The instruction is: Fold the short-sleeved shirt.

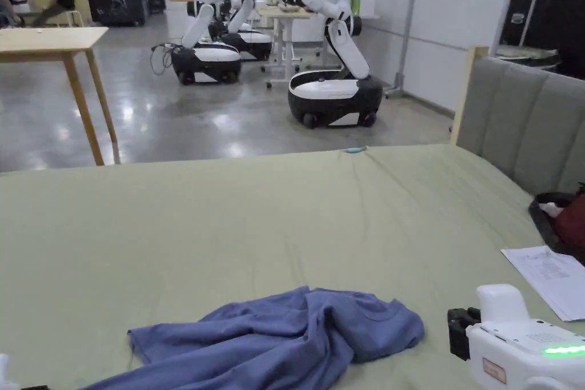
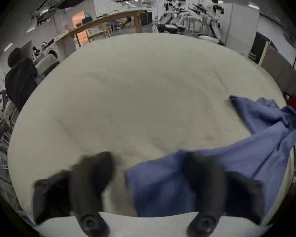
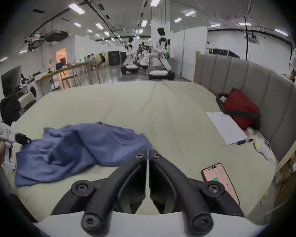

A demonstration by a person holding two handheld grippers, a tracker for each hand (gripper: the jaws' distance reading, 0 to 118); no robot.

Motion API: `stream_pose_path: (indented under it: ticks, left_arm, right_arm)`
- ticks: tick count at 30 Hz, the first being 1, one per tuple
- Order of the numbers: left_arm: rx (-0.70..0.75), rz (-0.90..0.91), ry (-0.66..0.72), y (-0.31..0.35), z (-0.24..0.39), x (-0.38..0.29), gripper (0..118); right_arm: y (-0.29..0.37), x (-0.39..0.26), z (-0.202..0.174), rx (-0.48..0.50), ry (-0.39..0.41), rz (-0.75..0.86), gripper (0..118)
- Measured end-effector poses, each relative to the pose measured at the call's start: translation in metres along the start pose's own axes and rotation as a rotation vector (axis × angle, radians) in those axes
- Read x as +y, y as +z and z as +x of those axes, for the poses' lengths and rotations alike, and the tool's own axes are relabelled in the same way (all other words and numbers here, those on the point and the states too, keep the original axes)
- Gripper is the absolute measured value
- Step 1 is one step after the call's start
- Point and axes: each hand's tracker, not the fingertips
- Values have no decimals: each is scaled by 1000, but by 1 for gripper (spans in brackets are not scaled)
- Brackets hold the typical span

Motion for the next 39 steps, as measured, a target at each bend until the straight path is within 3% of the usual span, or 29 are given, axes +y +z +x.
stream_pose_path:
  ticks: [2, 4, 5, 6, 7, 11, 12, 13, 14, 15, 17, 18, 19, 23, 29, 35, 39]
  left_arm:
    - [-14, 77, -48, 24, 9, 3, 1]
    - [36, 124, -66, 39, 18, 2, 0]
    - [-17, 118, -47, 45, 16, 5, 0]
    - [-38, 113, -36, 49, 16, 9, 0]
    - [-36, 114, -44, 55, 20, 9, 0]
    - [-39, 135, -57, 67, 26, 15, 0]
    - [-41, 135, -56, 69, 28, 14, 0]
    - [-38, 133, -60, 71, 32, 14, 0]
    - [-33, 126, -67, 63, 28, 18, 0]
    - [-28, 120, -74, 63, 30, 17, 0]
    - [-28, 110, -77, 64, 34, 13, 0]
    - [-29, 103, -77, 58, 31, 14, 0]
    - [-31, 100, -81, 59, 32, 13, 0]
    - [8, 134, -94, 82, 27, 19, 0]
    - [21, 316, -101, 176, 5, 67, 0]
    - [38, 493, -147, 266, -2, 125, 0]
    - [-8, 588, -65, 306, -11, 172, 0]
  right_arm:
    - [-33, 1, 6, 8, 9, -64, 9]
    - [-64, 5, 8, -2, 3, -101, 67]
    - [-81, 8, 9, 2, -7, -139, 95]
    - [-95, 10, 9, 9, -10, -170, 114]
    - [-109, 12, 9, 18, -17, -181, 115]
    - [-147, 15, 2, 7, -30, -222, 115]
    - [-154, 13, -2, 6, -20, -236, 110]
    - [-157, 10, -8, -5, 16, -265, 91]
    - [-160, 7, -14, 1, 55, -303, 60]
    - [-161, 3, -23, 2, 109, -317, 54]
    - [-150, 1, -35, -10, 143, -259, 49]
    - [-147, 4, -37, 11, 123, -274, 22]
    - [-146, 6, -38, 17, 108, -295, 8]
    - [-115, 33, -16, 47, -8, -240, 7]
    - [-21, 126, 8, 91, -27, -19, 7]
    - [53, 216, 3, 105, -2, 168, 7]
    - [95, 271, -5, 93, 7, 289, 7]
